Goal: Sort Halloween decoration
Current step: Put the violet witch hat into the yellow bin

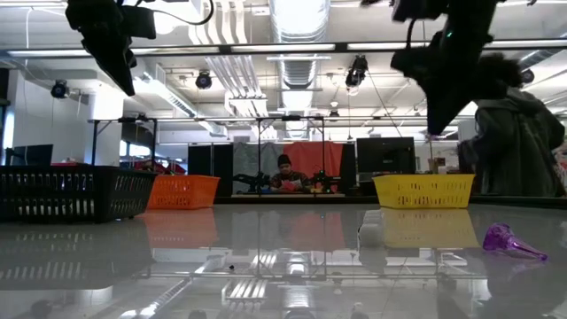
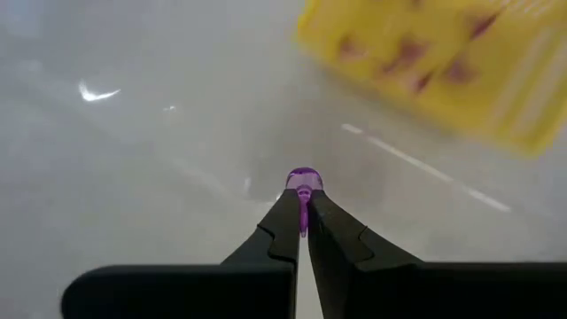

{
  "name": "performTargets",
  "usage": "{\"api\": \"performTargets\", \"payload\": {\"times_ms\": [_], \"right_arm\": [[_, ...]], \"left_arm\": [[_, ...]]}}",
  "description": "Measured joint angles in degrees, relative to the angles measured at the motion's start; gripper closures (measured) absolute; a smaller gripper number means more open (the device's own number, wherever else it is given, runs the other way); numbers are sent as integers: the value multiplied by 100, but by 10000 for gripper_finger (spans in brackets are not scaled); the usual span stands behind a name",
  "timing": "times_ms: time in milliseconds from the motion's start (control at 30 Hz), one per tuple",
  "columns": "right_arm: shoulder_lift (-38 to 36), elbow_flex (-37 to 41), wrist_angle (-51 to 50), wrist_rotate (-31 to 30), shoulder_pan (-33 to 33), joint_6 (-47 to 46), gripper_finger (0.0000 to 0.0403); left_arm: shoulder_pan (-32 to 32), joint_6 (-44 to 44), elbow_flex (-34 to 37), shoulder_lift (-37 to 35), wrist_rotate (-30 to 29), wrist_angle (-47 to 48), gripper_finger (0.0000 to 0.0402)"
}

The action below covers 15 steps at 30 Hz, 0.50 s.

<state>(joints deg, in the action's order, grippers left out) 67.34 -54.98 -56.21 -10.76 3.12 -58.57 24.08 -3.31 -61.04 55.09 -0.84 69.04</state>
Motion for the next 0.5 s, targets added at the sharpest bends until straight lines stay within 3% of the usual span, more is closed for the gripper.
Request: {"api": "performTargets", "payload": {"times_ms": [267, 500], "right_arm": [[32, 4, 9, 63, 1963, 1954, 394], [33, 7, 200, 485, 2798, 2990, 394]], "left_arm": [[0, 36, 0, 0, 0, -265, 299], [0, 660, 0, 0, 0, -517, 299]]}}
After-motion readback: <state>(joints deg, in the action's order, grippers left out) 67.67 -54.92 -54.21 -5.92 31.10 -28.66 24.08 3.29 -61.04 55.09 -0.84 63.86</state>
